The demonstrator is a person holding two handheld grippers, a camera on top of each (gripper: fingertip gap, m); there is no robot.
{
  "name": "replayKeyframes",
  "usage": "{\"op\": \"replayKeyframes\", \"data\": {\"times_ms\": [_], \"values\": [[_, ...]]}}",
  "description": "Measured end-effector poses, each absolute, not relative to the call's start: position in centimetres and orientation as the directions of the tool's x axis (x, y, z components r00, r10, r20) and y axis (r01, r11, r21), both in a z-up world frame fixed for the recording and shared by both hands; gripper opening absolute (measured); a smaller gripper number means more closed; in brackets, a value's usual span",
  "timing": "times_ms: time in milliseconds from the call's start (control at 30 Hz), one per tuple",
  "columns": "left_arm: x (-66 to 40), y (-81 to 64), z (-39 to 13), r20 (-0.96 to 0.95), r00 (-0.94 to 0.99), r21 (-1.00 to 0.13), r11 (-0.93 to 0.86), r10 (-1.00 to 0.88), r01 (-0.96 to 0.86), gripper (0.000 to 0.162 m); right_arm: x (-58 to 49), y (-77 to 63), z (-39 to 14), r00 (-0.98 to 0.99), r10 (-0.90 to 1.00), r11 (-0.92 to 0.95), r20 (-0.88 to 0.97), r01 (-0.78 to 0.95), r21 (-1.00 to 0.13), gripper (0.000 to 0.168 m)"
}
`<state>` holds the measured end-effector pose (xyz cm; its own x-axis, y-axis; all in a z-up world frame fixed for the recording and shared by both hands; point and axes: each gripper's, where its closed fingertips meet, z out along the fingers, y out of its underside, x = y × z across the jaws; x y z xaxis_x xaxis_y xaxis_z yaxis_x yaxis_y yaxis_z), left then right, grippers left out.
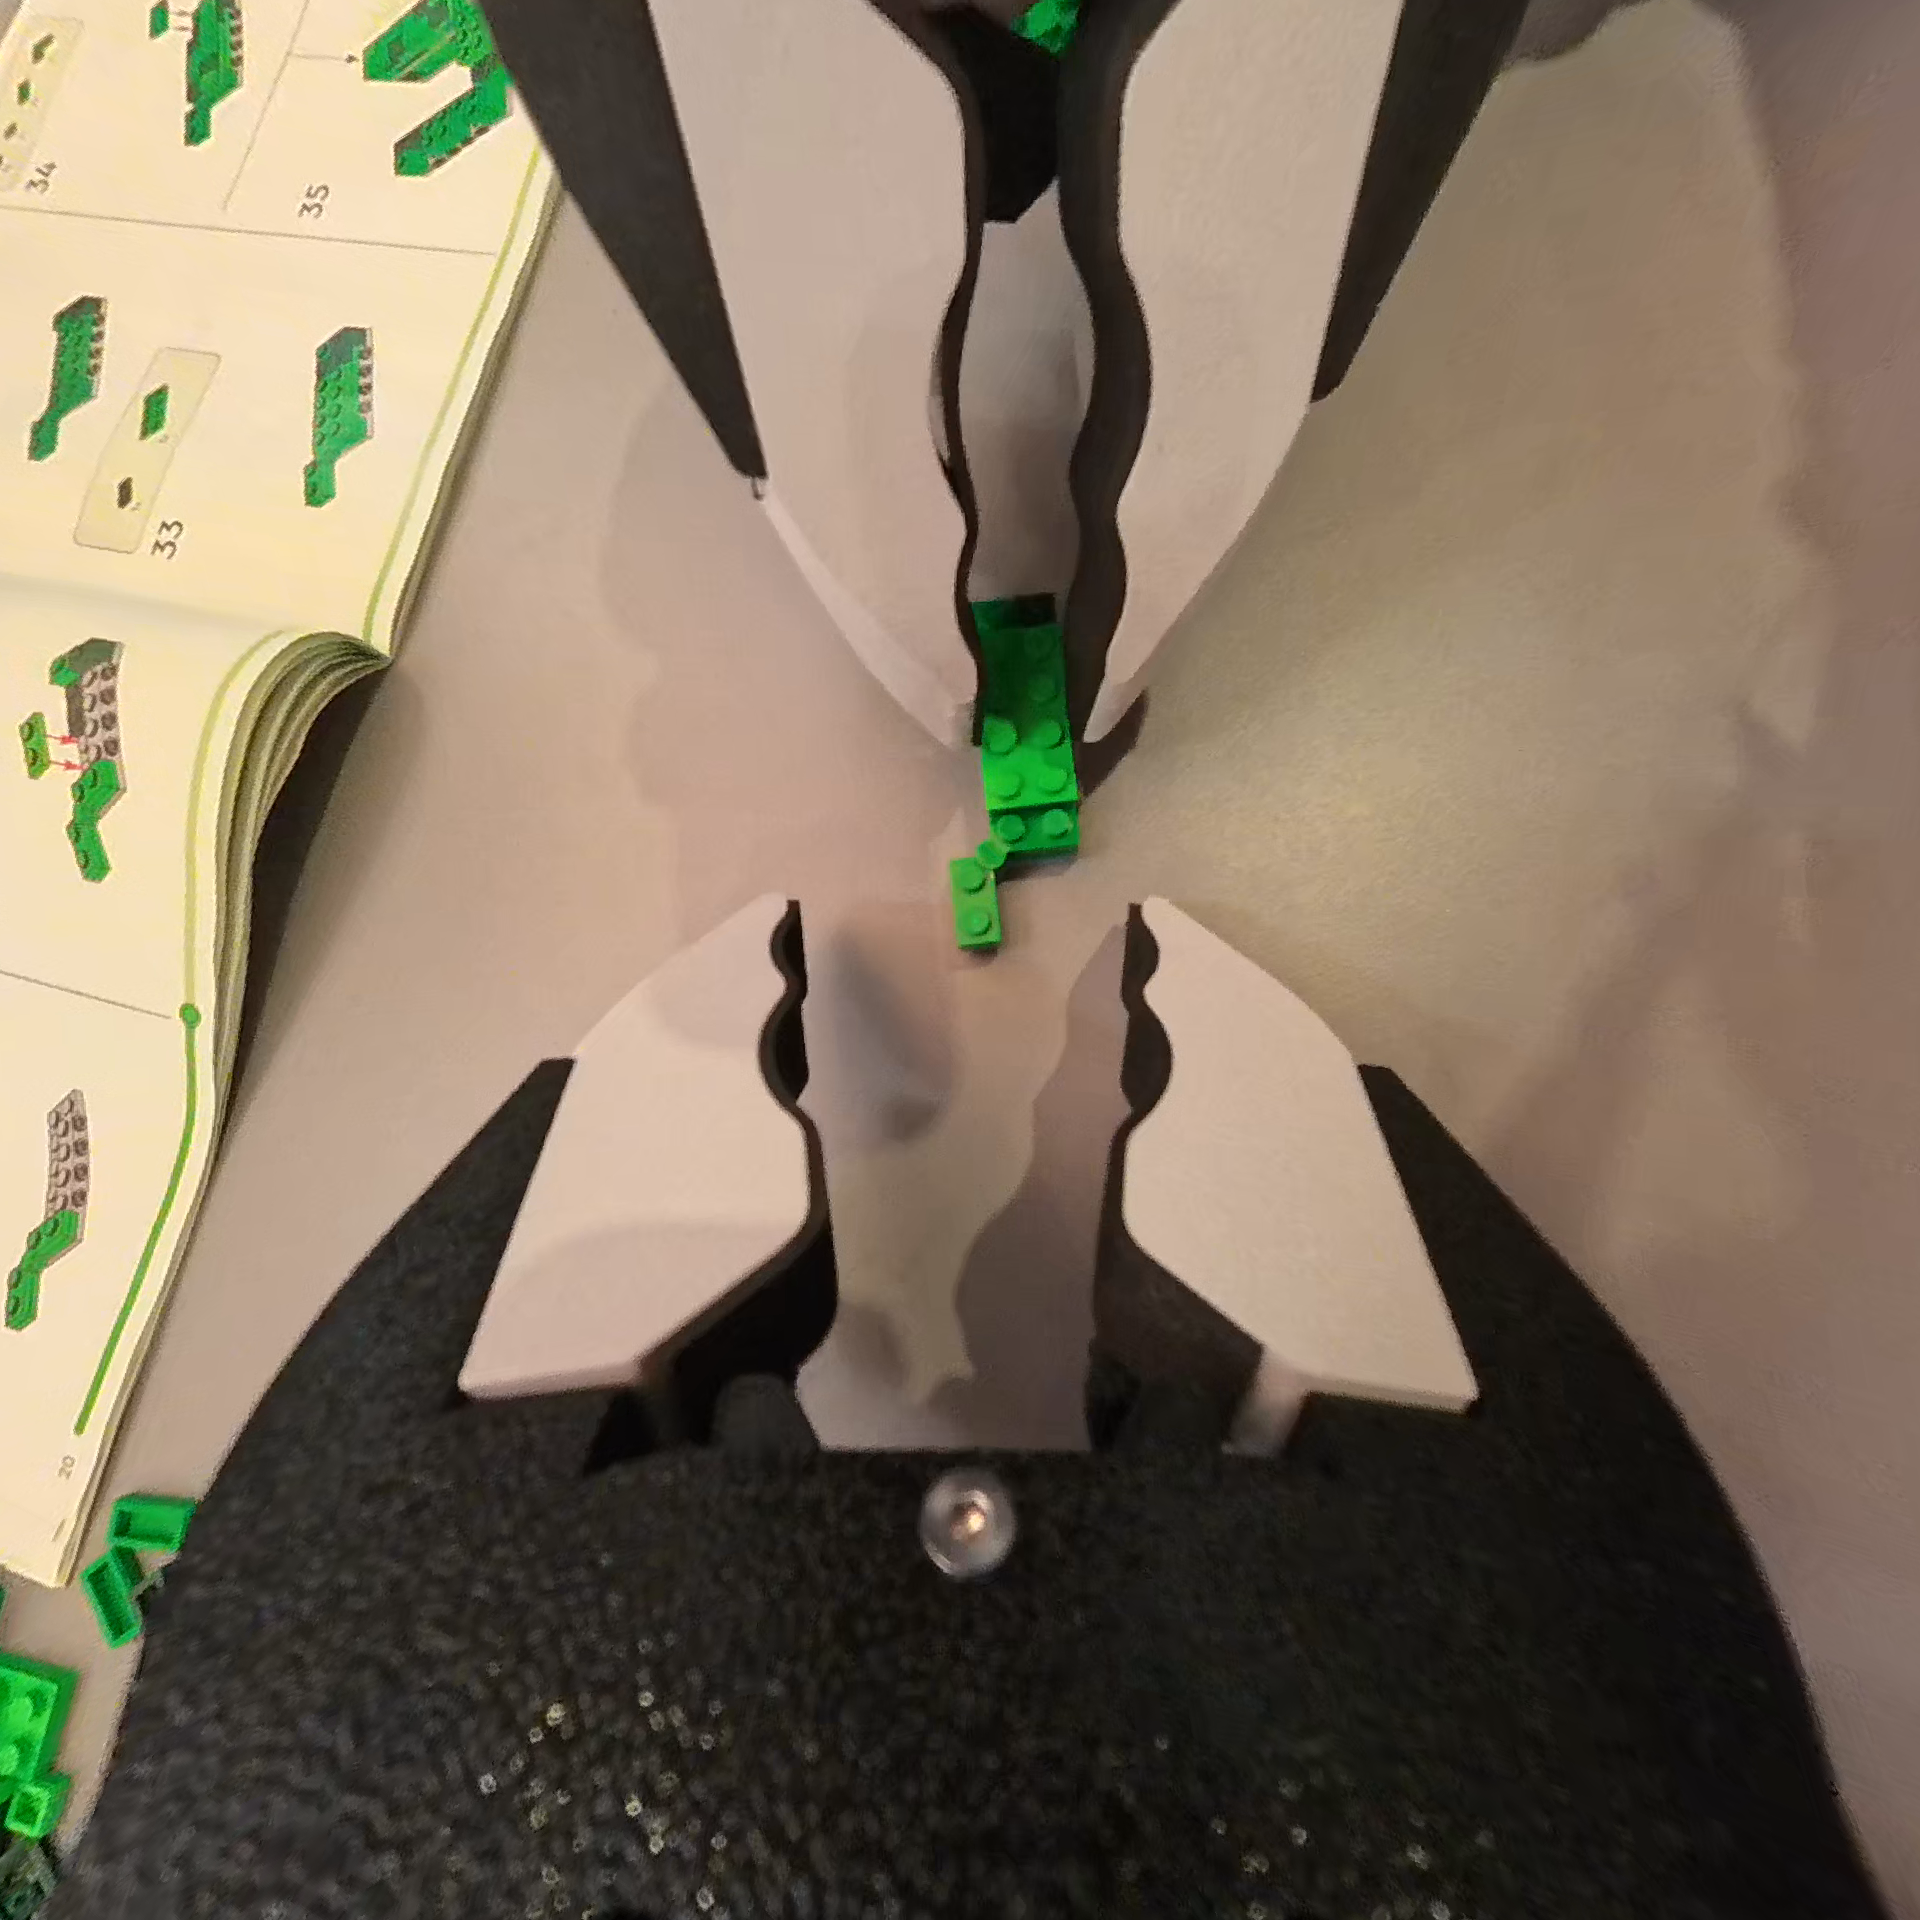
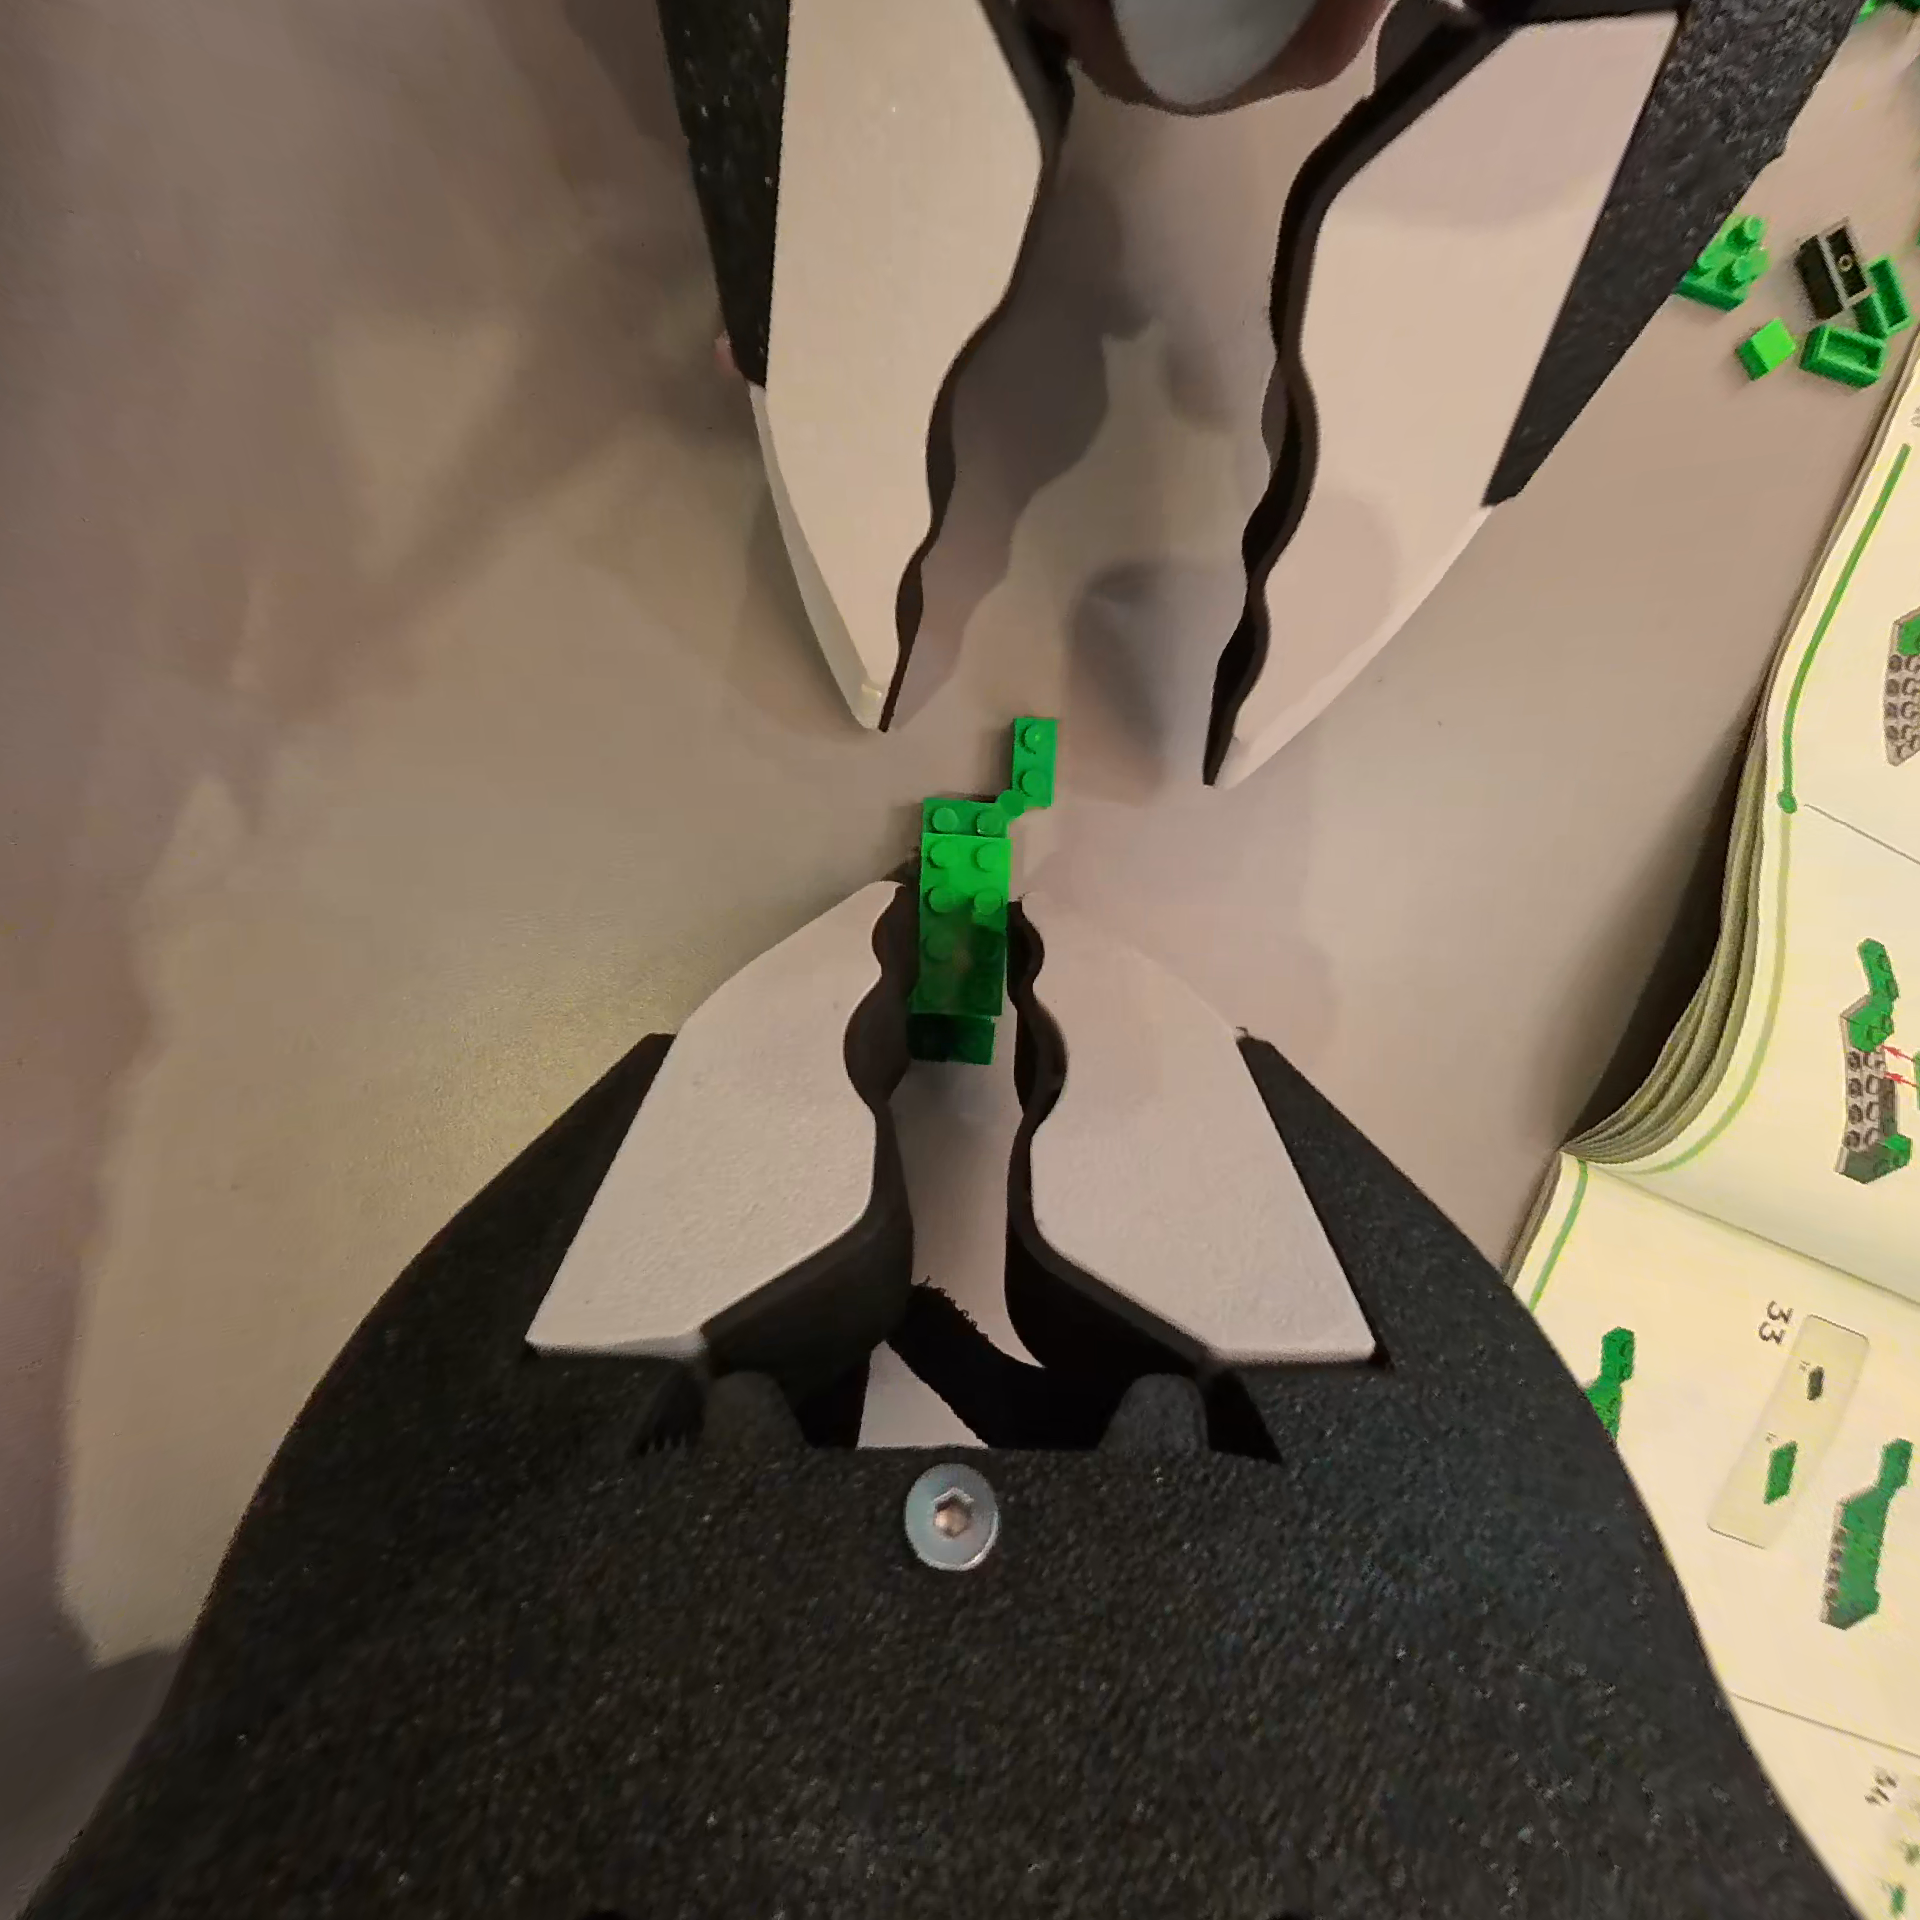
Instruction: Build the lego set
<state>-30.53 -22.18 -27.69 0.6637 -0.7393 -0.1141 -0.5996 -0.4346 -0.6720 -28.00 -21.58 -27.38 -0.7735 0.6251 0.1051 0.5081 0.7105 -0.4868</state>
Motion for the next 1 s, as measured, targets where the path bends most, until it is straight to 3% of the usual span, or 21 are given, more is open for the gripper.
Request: {"op": "replayKeyframes", "data": {"times_ms": [300,667,1000], "values": [[-30.6,-22.2,-27.6,-0.113,0.662,-0.681,-0.427,-0.741,-0.594,0.059,-26.8,-20.6,-26.7,-0.693,0.715,0.621,0.098,0.564,-0.545,0.032],[-30.3,-22.4,-27.4,-0.106,0.644,-0.698,-0.404,-0.758,-0.591,0.059,-26.5,-20.1,-28.5,-0.659,0.752,0.531,0.018,0.59,-0.608,0.026],[-29.5,-22.2,-27.5,-0.132,0.624,-0.711,-0.365,-0.77,-0.6,0.054,-26.7,-20.0,-28.4,-0.677,0.733,0.554,0.066,0.538,-0.636,0.017]]}}
